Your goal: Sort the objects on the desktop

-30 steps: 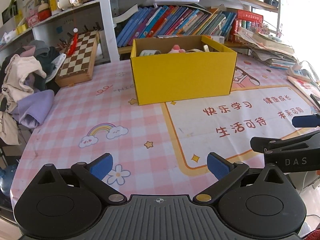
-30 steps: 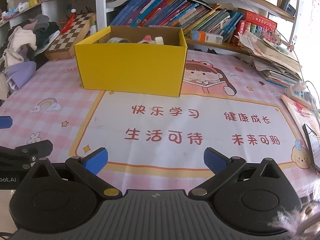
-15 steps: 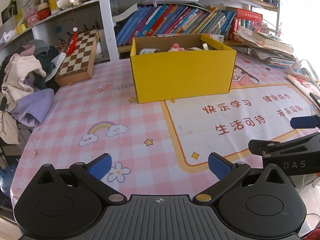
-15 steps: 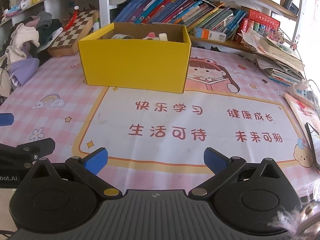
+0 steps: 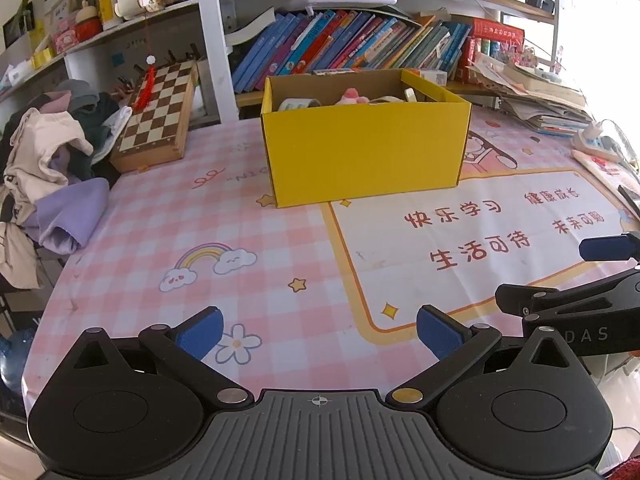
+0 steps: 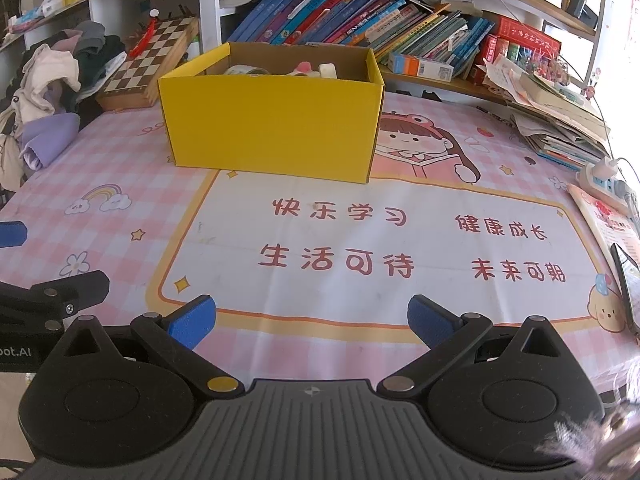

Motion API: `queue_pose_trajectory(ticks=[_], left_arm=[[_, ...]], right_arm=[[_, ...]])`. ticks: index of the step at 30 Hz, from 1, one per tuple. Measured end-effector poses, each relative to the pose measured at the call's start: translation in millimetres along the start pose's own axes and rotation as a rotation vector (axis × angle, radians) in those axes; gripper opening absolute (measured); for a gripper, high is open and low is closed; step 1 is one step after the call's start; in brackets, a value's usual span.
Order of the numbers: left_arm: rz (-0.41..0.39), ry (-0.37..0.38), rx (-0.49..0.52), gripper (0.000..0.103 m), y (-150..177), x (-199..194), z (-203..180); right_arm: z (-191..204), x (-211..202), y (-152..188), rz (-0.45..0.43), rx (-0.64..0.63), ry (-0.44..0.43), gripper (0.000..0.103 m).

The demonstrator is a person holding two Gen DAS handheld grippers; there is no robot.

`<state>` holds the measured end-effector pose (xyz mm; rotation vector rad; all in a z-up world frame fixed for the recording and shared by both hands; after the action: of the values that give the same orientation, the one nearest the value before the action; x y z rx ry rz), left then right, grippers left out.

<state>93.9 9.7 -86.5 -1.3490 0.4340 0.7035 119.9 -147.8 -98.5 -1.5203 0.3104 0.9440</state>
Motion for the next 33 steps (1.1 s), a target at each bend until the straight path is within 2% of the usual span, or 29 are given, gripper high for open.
queue_pose_trajectory(ticks=[33], left_arm=[[0.008, 0.006, 0.011, 0.103, 3.2, -0.1, -0.2]], right_arm=[[8.1, 0.6, 1.7, 0.011, -0.006, -0.003, 0.103]])
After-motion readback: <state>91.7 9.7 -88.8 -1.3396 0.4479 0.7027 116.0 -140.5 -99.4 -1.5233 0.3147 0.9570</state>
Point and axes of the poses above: each gripper's, at about its wrist camera, not at the fingertips, and x roughly the way its jaws point, z to its left, y to its underside, the point moved 10 cm from there along x, roughly the way its jaws point, and after that the axes turned 10 degrees about -y, right-handed, at the moved point
